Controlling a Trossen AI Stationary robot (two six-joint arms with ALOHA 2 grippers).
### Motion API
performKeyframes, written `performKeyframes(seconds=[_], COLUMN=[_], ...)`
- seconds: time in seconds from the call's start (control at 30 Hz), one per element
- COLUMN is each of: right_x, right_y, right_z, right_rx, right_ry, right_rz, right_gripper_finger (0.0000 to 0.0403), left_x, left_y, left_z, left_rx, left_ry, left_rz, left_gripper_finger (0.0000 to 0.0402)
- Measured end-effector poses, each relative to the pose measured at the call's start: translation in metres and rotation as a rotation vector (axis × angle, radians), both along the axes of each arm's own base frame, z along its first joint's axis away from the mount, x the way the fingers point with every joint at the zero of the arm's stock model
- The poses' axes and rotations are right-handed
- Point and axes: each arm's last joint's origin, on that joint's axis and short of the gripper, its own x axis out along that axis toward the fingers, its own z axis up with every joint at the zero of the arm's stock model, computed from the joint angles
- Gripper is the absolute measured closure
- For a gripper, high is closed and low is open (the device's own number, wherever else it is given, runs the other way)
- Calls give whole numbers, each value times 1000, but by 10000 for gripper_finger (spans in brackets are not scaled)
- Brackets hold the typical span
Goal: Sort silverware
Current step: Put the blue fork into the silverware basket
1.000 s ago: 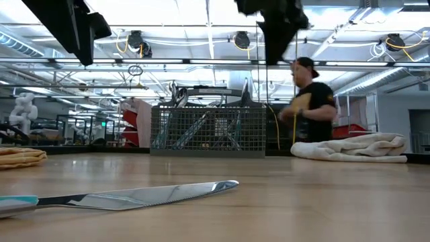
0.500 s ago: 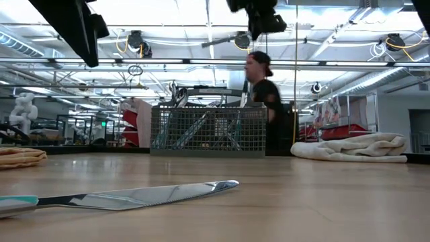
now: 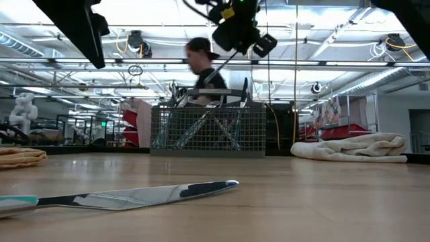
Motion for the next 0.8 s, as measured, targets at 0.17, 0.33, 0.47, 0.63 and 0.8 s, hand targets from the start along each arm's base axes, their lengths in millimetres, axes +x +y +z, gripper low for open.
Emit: performKeyframes(seconds=[0.17, 0.33, 0.47, 0.63, 0.8], right_x=[10, 20, 30, 39, 45], right_y=[-5, -6, -12, -18, -30], right_z=[-20, -29, -30, -34, -47], right_rx=[15, 99, 114, 134, 153], right_ry=[42, 12, -2, 42, 76], right_rz=[-6, 37, 78, 129, 134], right_gripper_finger=[369, 369, 369, 369, 369], left_x=[0, 1, 1, 1, 1], left_y=[1, 1, 2, 3, 3], left_z=[0, 0, 1, 1, 1], left_rx=[32, 50, 73, 93, 98], left_ry=[-16, -26, -39, -50, -52], left_rz=[13, 20, 30, 39, 40], left_gripper_finger=[243, 243, 243, 243, 243])
